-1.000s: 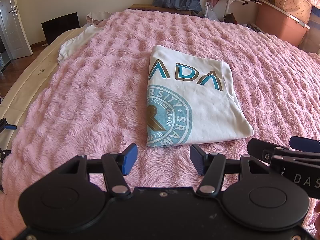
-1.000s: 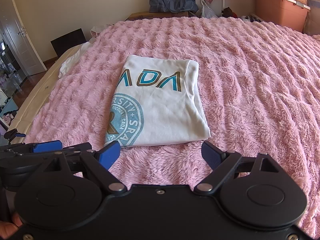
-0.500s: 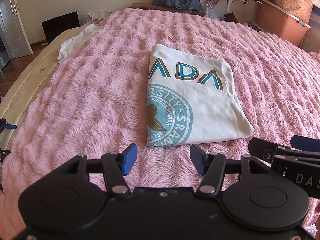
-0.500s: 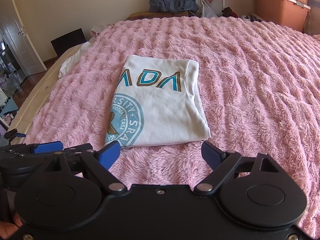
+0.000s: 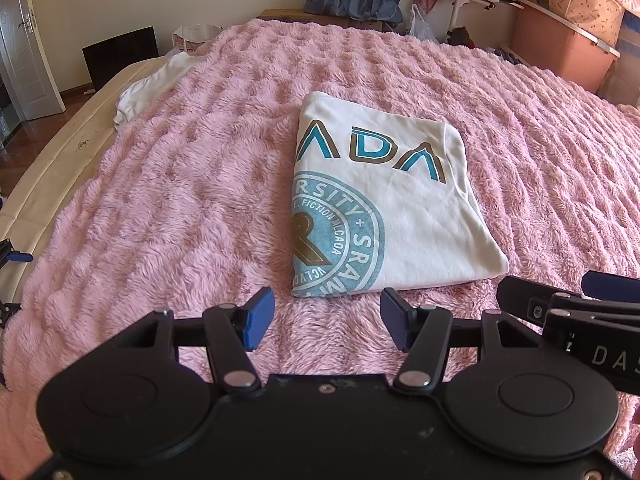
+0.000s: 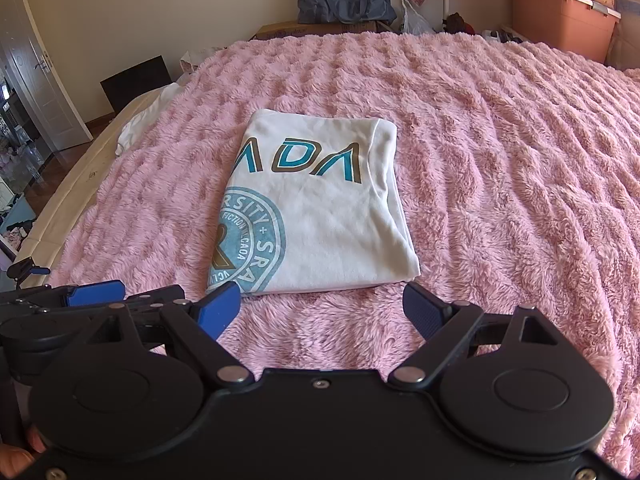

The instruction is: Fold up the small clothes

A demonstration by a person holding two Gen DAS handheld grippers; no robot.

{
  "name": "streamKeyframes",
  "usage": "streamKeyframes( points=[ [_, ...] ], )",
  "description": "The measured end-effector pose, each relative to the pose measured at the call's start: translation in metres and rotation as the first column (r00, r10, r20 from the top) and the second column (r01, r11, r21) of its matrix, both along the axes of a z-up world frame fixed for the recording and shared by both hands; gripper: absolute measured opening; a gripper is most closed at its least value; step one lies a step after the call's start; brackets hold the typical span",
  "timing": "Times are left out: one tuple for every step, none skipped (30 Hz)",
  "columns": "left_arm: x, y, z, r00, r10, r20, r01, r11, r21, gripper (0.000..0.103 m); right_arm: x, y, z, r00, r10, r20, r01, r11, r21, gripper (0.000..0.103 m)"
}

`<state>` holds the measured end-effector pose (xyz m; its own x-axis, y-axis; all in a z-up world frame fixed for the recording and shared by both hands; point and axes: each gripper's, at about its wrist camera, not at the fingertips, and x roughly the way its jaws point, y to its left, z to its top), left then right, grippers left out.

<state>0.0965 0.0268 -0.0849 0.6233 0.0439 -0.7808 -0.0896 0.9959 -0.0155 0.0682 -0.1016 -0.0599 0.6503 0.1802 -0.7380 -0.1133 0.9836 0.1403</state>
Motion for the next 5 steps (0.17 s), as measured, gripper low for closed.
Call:
streamKeyframes(
  points=[
    [0.0003,0.0000,-0.0002,1.000,0.001,-0.003,-0.001,1.000,-0.001,0.062,0.0004,-0.0001,-0.0004,1.000,0.000,0.000,0.000,1.000,0.000,0.090],
    [0.0005,0.0000,-0.0005,1.000,0.000,-0.005,0.000,1.000,-0.002,0.062,0.0005,0.0000,-0.0005,1.000,0.001,-0.001,-0.001,1.000,0.000,0.090],
    [0.0006,-0.0001,-0.0009,1.000,0.000,-0.006,0.000,1.000,-0.002,0.062,0.0000,0.0000,-0.0002,1.000,0.001,-0.001,-0.001,1.000,-0.001,0.090],
    [0.0003,-0.0001,-0.0011,1.000,0.001,-0.007,-0.001,1.000,-0.003,0.062,0.0005,0.0001,-0.0003,1.000,0.000,0.000,0.000,1.000,-0.002,0.090],
    [0.0004,-0.0002,-0.0014,1.000,-0.002,-0.008,0.002,1.000,-0.003,0.062,0.0006,0.0000,-0.0003,1.000,0.001,-0.001,-0.001,1.000,0.000,0.090]
  ],
)
